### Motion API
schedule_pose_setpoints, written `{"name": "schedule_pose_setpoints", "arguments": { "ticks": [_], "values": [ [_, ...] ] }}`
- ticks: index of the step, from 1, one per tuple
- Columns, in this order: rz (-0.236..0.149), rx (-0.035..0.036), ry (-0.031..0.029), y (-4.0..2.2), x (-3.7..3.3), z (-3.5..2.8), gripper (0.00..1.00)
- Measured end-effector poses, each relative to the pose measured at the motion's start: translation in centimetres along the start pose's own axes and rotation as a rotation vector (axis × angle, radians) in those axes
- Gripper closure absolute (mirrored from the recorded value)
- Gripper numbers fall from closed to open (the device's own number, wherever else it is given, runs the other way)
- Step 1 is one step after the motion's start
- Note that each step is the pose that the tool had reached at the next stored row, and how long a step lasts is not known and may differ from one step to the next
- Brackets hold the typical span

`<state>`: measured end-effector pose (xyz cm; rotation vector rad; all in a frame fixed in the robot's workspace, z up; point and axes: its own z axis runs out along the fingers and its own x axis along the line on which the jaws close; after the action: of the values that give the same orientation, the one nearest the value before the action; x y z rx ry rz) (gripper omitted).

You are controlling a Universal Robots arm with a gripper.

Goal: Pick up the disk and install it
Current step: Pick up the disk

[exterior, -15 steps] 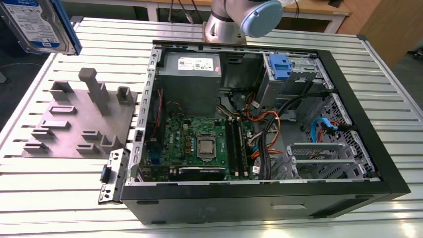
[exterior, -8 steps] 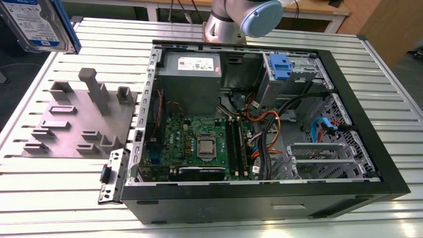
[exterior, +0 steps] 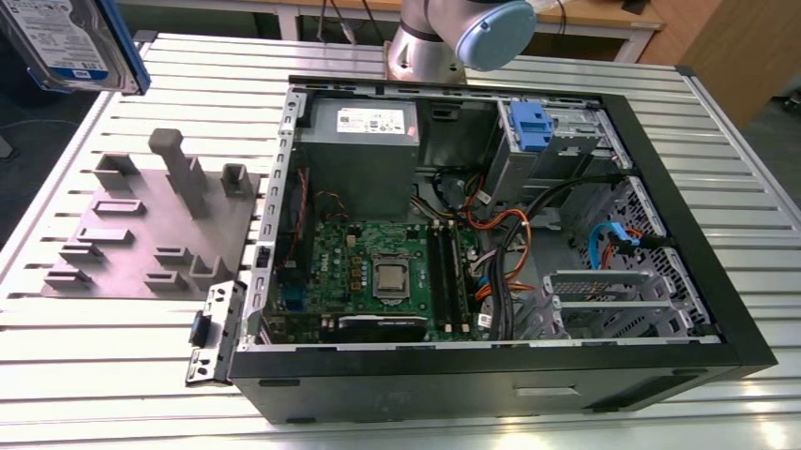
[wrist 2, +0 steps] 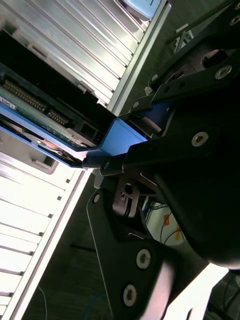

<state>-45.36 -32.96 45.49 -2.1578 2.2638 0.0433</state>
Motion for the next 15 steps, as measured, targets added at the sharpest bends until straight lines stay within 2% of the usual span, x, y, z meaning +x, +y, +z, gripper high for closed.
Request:
{"name": "schedule_pose_setpoints", "arguments": {
  "ticks": [15],
  "values": [
    [0.0,0.0001,-0.0001,0.03,-0.08,-2.78,0.64]
  ]
}}
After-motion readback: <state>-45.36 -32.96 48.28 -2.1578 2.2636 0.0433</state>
